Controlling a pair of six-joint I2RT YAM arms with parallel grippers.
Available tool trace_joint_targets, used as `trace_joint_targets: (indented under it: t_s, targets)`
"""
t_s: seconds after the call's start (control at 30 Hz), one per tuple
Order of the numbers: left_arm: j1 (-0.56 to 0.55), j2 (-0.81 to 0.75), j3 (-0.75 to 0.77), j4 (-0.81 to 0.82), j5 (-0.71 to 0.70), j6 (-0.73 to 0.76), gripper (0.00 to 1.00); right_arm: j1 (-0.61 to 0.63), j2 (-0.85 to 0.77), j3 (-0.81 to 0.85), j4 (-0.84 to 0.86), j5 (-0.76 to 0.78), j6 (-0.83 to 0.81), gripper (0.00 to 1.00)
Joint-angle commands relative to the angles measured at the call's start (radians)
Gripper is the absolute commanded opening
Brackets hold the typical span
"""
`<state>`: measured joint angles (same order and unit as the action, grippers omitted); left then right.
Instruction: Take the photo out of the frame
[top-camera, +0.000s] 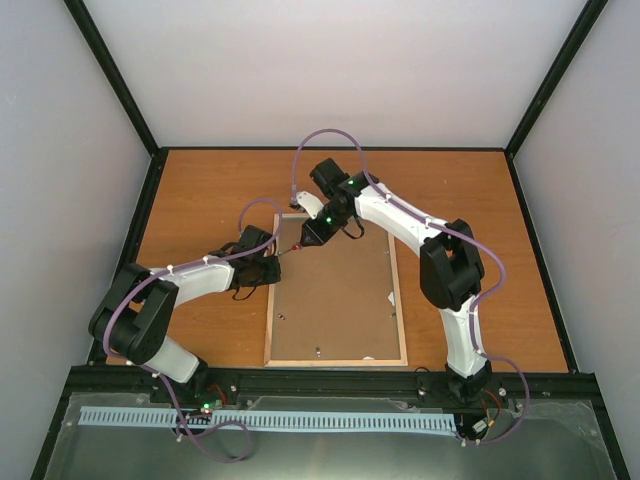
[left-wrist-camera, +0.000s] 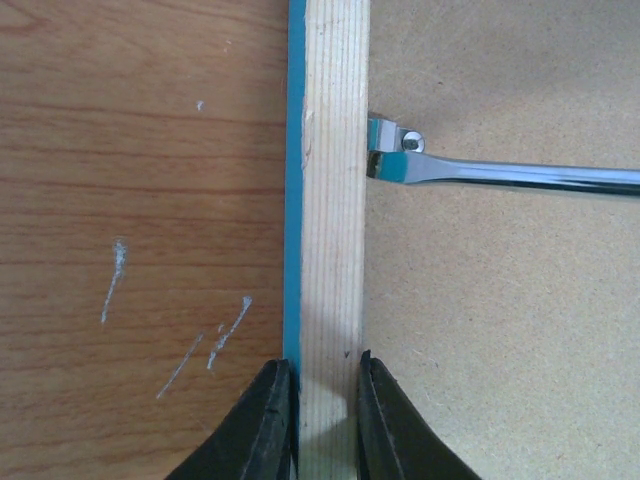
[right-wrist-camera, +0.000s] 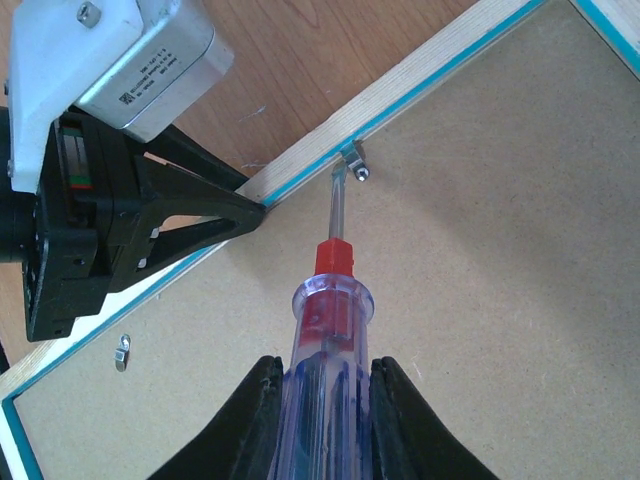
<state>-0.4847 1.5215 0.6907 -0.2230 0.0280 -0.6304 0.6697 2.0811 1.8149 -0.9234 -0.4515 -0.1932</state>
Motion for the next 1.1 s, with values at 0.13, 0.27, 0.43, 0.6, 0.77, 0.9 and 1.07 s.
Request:
trace_joint_targets:
  t_s: [0.13,0.27,0.43,0.6,0.77,0.9,1.07]
  targets:
    - [-0.005,-0.012,-0.011,0.025,0.04,-0.031,0.01,0.005,0.011,0.004,0.024,0.117,0.035,0.03]
    - [-0.004,-0.012,-0.014,0.025,0.036,-0.03,0.01,0.005,0.012,0.004,0.019,0.13,0.037,0.03]
    - [-0.004,-0.008,-0.014,0.025,0.036,-0.031,0.01,0.005,-0.001,-0.01,0.015,0.135,0.037,0.03]
    - [-0.004,-0.006,-0.014,0.027,0.036,-0.031,0.01,0.005,-0.038,-0.041,0.01,0.106,0.02,0.03]
    - [-0.005,0.004,-0.009,0.027,0.035,-0.028,0.01,0.005,-0.084,-0.092,-0.001,0.076,-0.006,0.03]
    - [-0.004,0.012,-0.006,0.03,0.035,-0.024,0.01,0.005,-0.123,-0.133,-0.006,0.086,-0.02,0.03]
    - [-0.004,0.02,0.005,0.029,0.035,-0.022,0.01,0.0,-0.177,-0.159,-0.003,0.136,-0.024,0.03]
